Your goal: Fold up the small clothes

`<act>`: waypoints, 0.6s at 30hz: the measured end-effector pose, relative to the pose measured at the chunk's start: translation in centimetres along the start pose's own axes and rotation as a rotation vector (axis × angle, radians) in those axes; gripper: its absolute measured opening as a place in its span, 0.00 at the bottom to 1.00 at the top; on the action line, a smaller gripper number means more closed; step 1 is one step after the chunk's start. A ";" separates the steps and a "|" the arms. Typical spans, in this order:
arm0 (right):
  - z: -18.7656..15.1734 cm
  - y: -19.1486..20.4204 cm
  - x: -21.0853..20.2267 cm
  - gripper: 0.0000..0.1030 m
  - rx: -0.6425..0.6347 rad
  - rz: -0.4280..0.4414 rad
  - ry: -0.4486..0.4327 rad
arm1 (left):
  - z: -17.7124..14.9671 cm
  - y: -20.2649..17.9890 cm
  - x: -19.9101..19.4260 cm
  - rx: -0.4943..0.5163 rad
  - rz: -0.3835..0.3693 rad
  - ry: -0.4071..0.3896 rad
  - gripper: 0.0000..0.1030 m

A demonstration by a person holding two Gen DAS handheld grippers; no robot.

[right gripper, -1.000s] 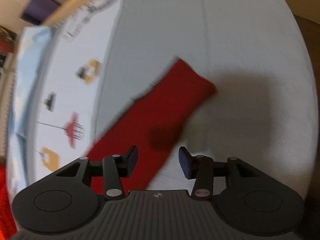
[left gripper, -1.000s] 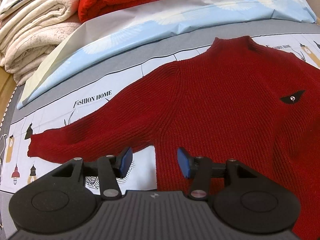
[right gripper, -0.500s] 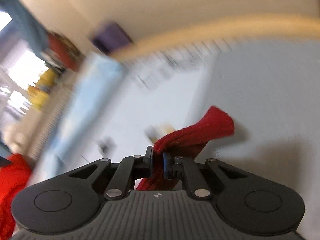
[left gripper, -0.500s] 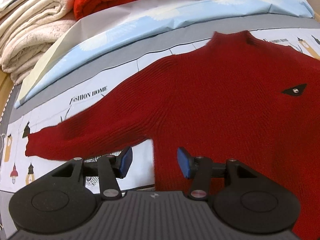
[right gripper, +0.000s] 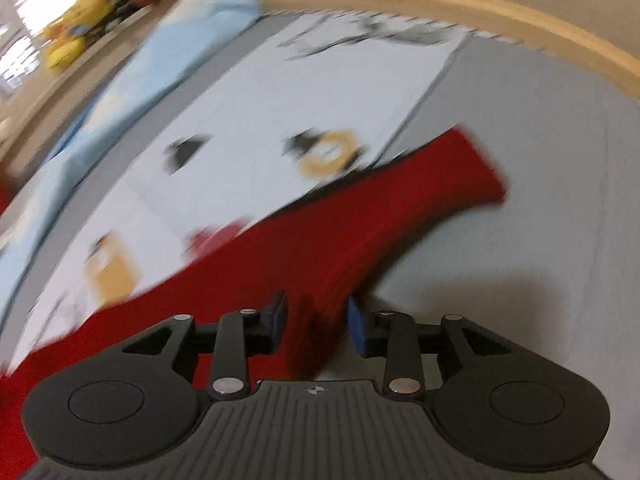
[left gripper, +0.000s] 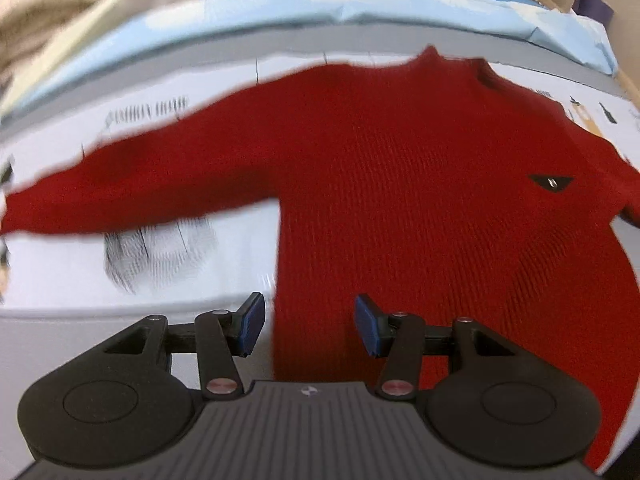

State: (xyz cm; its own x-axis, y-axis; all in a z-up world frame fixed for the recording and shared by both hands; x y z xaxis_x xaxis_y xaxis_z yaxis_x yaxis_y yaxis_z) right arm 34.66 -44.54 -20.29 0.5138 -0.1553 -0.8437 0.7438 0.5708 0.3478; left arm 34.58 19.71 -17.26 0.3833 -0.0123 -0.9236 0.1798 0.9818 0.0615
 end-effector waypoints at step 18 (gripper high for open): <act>-20.8 3.5 -9.1 0.06 -0.587 0.194 0.366 | -16.6 -2.2 0.0 -0.047 -0.159 0.189 0.15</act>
State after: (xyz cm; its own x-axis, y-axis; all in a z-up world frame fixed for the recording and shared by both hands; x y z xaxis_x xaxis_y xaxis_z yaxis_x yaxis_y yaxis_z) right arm 23.75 -24.40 -19.90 0.3606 0.2149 -0.9076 0.2481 0.9159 0.3154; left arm 19.15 20.67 -23.68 0.1761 -0.1362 -0.9749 0.1804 0.9781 -0.1041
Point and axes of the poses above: each gripper's, at about its wrist camera, not at the fingertips, and x roughly the way its jaws point, y to its left, z to its top, the point moved 8 cm from there along x, roughly the way its jaws point, and after that the axes turned 10 degrees about x, right-handed, at the moved point
